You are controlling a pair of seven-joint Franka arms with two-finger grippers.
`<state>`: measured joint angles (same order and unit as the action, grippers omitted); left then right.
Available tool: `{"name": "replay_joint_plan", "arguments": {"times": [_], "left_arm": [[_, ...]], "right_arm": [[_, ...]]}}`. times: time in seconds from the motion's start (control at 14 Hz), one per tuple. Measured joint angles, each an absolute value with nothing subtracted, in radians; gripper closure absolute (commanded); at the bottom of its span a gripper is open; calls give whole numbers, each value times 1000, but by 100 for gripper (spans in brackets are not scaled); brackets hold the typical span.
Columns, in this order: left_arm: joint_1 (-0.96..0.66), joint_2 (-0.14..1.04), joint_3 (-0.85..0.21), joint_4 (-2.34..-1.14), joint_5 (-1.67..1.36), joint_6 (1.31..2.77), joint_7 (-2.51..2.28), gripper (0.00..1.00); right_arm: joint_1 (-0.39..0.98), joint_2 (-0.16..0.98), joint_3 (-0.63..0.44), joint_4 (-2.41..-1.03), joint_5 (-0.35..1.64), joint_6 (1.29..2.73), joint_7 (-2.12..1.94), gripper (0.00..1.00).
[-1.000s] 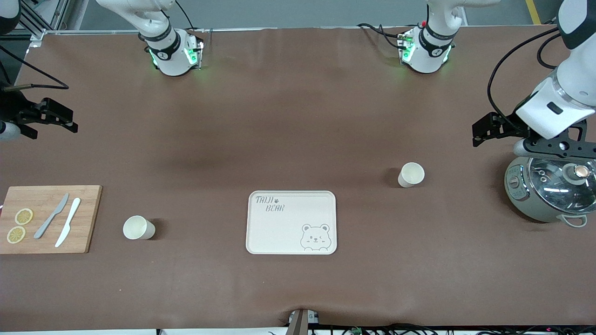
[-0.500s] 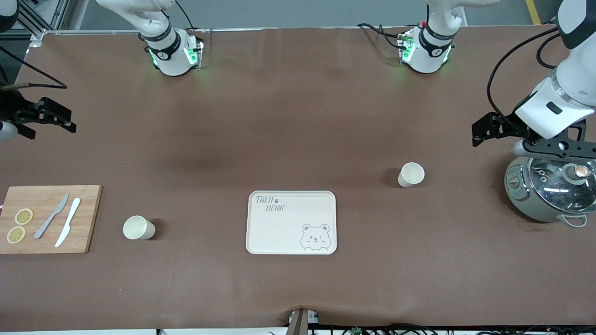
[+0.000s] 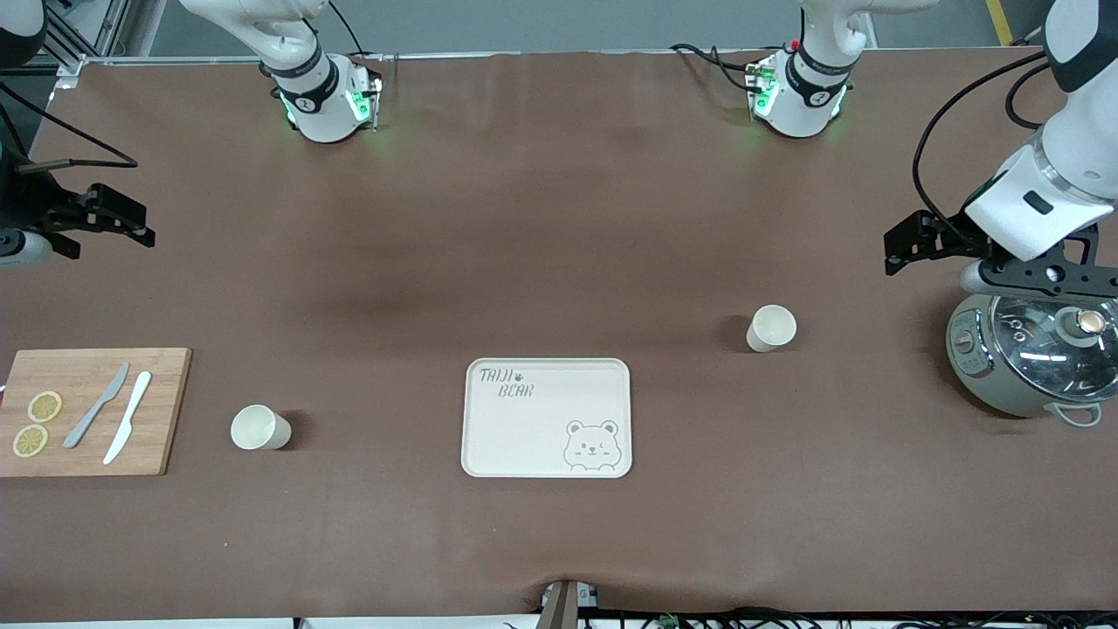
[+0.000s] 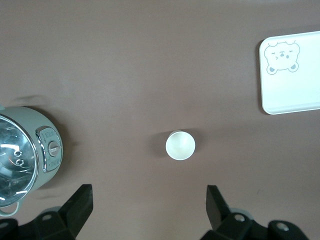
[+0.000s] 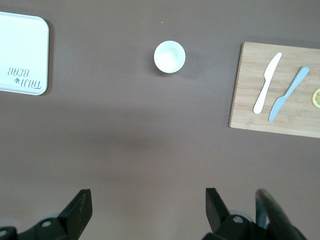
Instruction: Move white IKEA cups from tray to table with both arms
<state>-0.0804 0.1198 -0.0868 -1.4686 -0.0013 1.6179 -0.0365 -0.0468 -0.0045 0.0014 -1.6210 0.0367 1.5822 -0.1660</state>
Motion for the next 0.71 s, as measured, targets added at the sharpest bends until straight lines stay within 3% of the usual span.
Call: {"name": "replay_joint_plan", "arguments": {"times": [0.71], "left_arm": [[-81, 120, -87, -1469, -1, 1618, -36, 0]], "right_arm": [[-51, -5, -2, -1621, 36, 1583, -155, 0]]}}
